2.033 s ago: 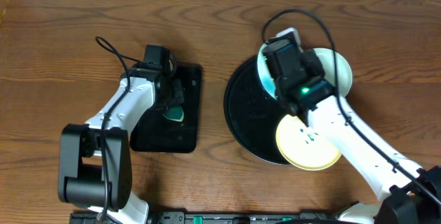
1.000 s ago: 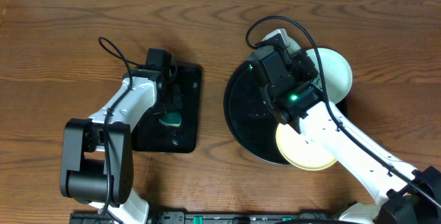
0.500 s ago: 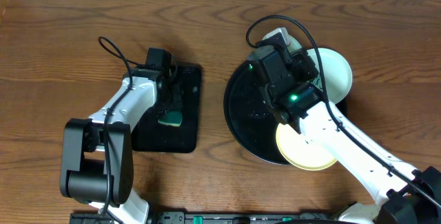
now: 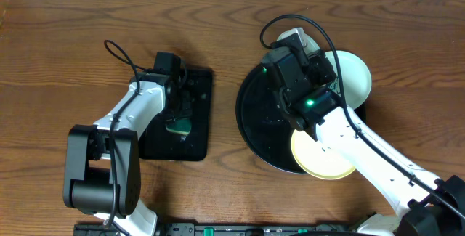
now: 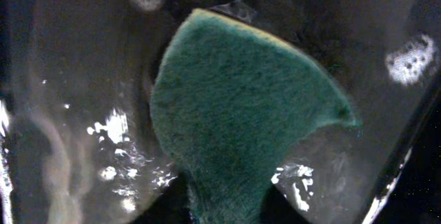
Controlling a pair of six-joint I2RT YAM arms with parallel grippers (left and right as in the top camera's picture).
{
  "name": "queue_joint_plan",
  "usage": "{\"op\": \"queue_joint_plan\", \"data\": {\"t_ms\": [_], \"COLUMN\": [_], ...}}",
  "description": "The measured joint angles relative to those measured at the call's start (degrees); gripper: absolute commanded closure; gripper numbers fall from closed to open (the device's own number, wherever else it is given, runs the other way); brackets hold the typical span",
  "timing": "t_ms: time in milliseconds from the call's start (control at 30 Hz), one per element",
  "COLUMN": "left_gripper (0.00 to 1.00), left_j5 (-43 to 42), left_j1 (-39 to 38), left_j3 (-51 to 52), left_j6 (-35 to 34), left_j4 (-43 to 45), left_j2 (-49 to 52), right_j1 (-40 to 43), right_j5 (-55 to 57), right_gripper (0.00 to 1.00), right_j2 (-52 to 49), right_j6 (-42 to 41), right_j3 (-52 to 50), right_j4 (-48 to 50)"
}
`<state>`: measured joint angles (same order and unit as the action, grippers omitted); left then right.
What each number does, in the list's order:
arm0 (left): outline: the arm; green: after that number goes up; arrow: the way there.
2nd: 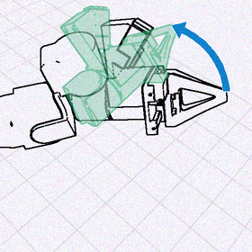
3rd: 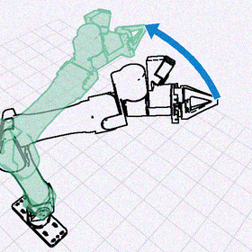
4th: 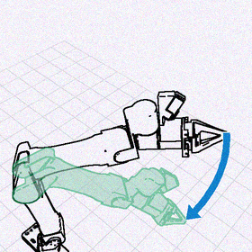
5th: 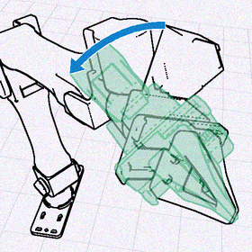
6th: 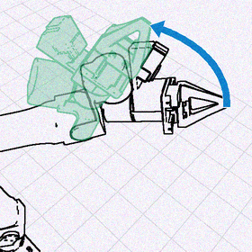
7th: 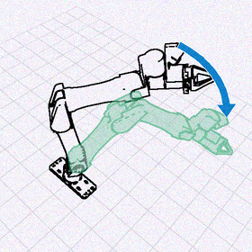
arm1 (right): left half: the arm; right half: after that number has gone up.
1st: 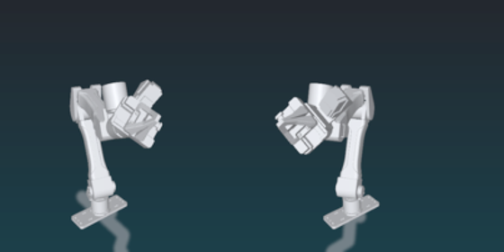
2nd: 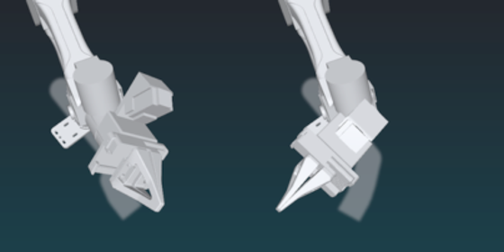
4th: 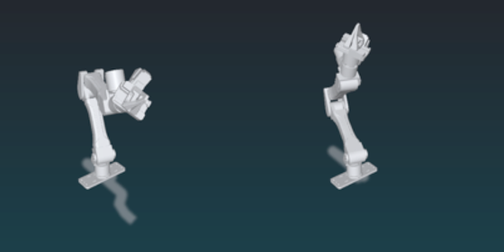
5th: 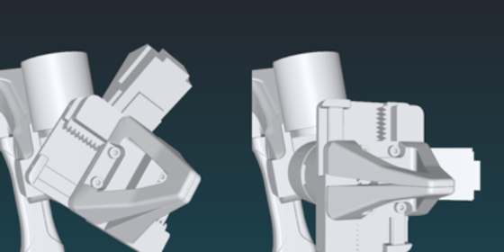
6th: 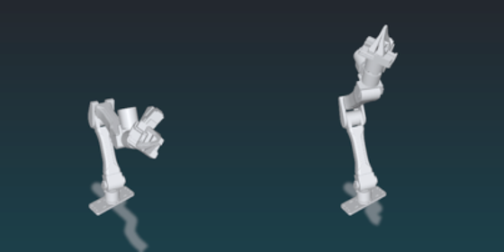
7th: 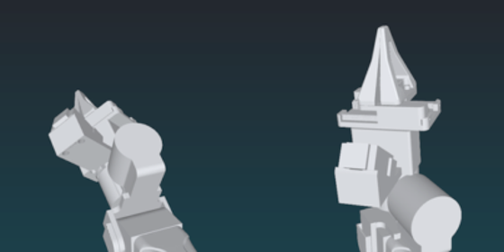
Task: Clean dirty plates on tray and stack at the side
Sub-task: 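Carry the pale green plate right and set it on the table, then release the plate and move the right gripper to the yellow plate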
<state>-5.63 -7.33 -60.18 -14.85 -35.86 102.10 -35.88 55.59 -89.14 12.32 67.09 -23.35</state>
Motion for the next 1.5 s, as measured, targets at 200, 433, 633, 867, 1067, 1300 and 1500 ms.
{"op": "queue_joint_plan", "data": {"t_ms": [200,433,633,867,1067,1300,1500], "left_gripper": [0.92,0.48,0.44,0.93,0.91,0.89,0.92], "left_j5": [0.04,0.07,0.11,0.04,0.11,0.11,0.11], "left_j1": [0.0,0.0,0.02,0.0,0.02,0.02,0.02], "left_j3": [0.17,0.26,0.33,0.39,0.44,0.44,0.44], "left_j6": [-0.22,-0.26,-0.31,-0.15,-0.15,-0.15,-0.15], "left_j4": [0.31,0.59,0.76,0.76,0.79,0.79,0.79], "left_j2": [0.0,0.0,0.0,0.0,0.0,0.0,0.0], "right_j1": [3.19,12.94,25.73,42.66,54.58,62.99,67.45], "right_j5": [-1.81,-12.2,-26.82,-43.1,-49.64,-51.01,-48.24], "right_gripper": [0.99,0.99,0.99,0.99,0.99,0.99,0.99], "right_j2": [0.0,0.0,0.0,0.0,0.0,0.0,0.0], "right_j6": [-4.35,-16.15,-25.75,-32.46,-35.15,-36.37,-37.35], "right_j3": [0.04,0.13,0.15,0.15,0.17,0.17,0.17], "right_j4": [-2.58,-8.04,-10.05,-10.29,-12.46,-16.41,-17.51]}}
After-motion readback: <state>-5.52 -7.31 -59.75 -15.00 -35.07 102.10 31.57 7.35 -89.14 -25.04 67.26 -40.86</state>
